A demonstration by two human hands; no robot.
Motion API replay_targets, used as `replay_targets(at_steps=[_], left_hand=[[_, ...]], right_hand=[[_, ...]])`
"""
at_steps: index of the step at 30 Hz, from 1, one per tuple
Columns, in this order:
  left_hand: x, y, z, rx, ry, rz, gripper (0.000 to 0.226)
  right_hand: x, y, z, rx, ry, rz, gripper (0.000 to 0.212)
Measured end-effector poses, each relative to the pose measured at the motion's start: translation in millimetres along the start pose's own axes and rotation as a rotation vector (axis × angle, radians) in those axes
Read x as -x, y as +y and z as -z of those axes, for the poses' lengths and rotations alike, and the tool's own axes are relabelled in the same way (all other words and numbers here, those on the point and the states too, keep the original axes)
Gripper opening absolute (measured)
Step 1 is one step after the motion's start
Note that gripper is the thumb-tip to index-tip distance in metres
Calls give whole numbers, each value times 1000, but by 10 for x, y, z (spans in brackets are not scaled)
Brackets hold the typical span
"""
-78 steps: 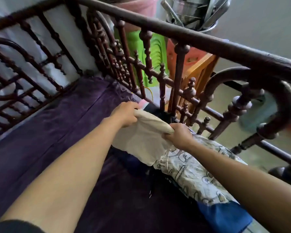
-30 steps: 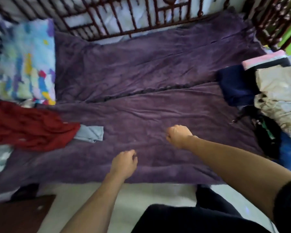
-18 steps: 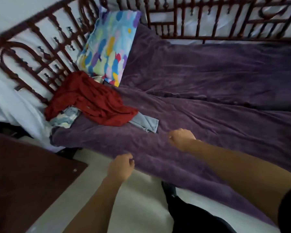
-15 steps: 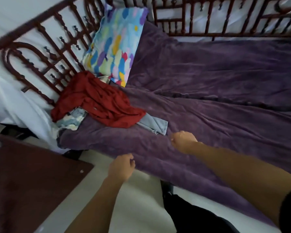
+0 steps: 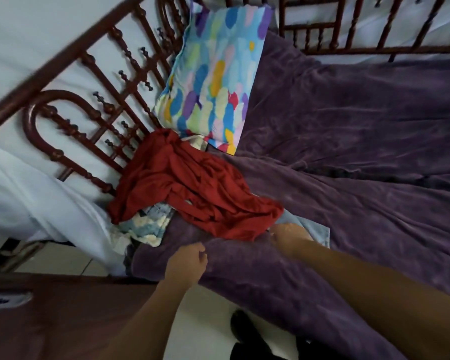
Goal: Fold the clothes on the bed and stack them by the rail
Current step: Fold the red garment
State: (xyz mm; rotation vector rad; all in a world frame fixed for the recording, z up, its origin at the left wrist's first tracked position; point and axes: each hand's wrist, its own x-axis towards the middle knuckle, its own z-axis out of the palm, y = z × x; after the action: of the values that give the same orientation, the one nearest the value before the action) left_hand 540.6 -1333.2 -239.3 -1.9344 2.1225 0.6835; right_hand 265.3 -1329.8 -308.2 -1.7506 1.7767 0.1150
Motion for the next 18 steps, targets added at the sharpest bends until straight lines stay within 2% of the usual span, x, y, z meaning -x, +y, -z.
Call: replay_targets(at_steps=[5, 10, 12, 16, 18], left_hand=[[-881, -561, 381, -61, -3, -47, 22], [-1873, -1131, 720, -127, 37, -155, 25], [-2254, -1371, 854, -210, 61, -174, 35], [-2828, -1867, 1022, -227, 44, -143, 65], [-3007, -2071, 1026, -233, -26, -129, 69]], right_hand=[[-730, -577, 131, -43, 85, -78, 29], [-1580, -1337, 54, -61, 66, -126, 36], [-1973, -1649, 18, -69, 82, -123, 46], [-2681, -2163, -46, -88, 152, -171, 82], [-2926, -2242, -91, -8, 115, -256, 82]])
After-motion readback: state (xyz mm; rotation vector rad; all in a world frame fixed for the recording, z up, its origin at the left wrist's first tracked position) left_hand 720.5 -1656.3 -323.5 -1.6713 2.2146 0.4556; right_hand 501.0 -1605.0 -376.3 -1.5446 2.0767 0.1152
